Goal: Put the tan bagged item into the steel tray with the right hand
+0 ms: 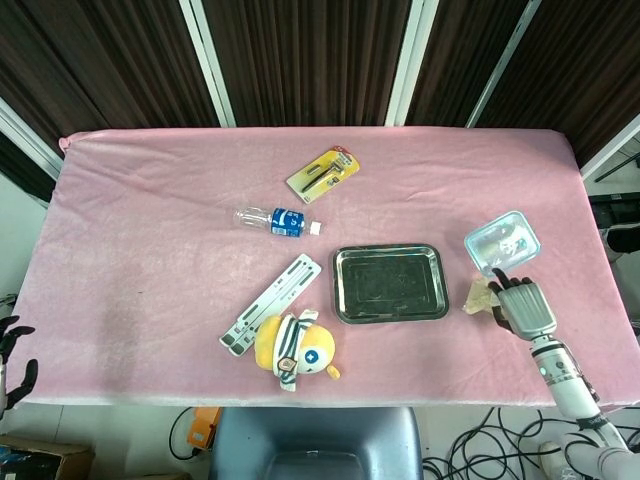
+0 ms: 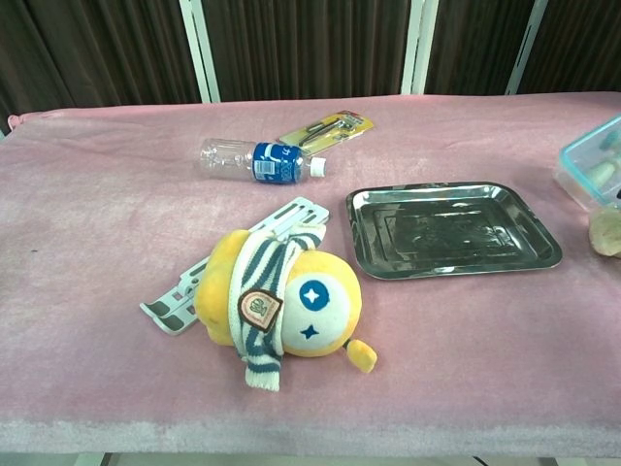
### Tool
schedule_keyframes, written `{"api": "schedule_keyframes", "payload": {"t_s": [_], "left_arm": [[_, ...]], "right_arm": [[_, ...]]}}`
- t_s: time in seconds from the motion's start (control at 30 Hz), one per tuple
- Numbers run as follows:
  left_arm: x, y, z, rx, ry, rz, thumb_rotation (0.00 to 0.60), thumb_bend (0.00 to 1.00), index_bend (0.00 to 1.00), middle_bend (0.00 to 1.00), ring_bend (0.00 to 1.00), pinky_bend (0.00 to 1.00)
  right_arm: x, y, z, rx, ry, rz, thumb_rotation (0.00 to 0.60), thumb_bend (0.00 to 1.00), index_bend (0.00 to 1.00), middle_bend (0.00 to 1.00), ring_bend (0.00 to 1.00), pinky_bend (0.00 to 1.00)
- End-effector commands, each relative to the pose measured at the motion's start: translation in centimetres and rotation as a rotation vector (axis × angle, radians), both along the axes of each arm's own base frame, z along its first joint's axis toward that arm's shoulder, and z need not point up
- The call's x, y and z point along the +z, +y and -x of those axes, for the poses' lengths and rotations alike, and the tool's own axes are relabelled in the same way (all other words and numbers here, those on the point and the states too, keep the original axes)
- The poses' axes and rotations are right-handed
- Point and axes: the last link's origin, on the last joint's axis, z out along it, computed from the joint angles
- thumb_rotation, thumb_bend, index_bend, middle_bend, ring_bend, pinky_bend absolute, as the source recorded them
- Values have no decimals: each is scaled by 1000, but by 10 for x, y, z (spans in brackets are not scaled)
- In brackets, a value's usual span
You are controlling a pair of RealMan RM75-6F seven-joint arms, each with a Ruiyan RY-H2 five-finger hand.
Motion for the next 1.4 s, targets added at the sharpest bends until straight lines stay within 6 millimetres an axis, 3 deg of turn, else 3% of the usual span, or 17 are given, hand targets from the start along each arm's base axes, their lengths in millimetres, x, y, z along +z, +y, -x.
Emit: {"api": "schedule_keyframes", "payload": {"t_s": [0.03,0.13,0.37,0.53,0.67,0.73,0.8,0.83,0.9,1.0,1.13,1.33,1.4], "left_arm": [[1,0,0,0,-3,-4,600,436,317,194,156,355],[1,0,0,-1,-5,-6,600,437,317,194,156,354],[1,0,0,-2,-3,-2,600,436,317,194,156,355],[-1,1,0,-3,1,4,600,436,317,194,156,355],[-3,3,-1,-3,5,10,600,436,317,194,156,355],[-3,4,-1,-3,6,10,600,436,317,194,156,355],[-4,4,0,-3,8,12,600,437,317,194,156,354],[-4,4,0,-3,10,15,600,436,317,194,156,354],[-5,5,0,-4,11,22,600,436,317,193,156,355],[-5,4,-1,-6,12,25,600,436,317,194,156,355],[-4,3,-1,-6,10,21,600,437,317,193,156,355],[-4,3,-1,-7,10,18,600,437,317,194,156,355],[-4,3,-1,-7,9,16,600,437,317,194,156,355]], "right_arm": [[-2,3,-2,21,-11,12,600,952,779,585,607,662],[-3,4,-4,40,-24,22,600,998,798,597,610,666],[-2,2,-18,120,-125,60,600,1000,858,637,637,688],[-4,-15,-48,215,-300,118,600,1000,860,640,637,689],[-21,-39,-83,280,-444,88,600,1000,835,640,626,686],[-35,-51,-102,291,-506,14,600,1000,756,624,569,654],[-49,-61,-118,284,-545,-73,600,938,585,524,433,553],[-54,-64,-125,281,-554,-109,600,870,507,458,367,495],[-63,-69,-137,279,-557,-170,600,643,329,296,197,346],[-68,-69,-149,304,-547,-197,600,421,153,122,32,209],[-60,-65,-152,340,-547,-181,600,286,14,2,0,151],[-23,-59,-142,366,-562,-54,600,252,0,0,0,149],[2,-46,-128,348,-545,33,600,252,0,0,0,149]]}}
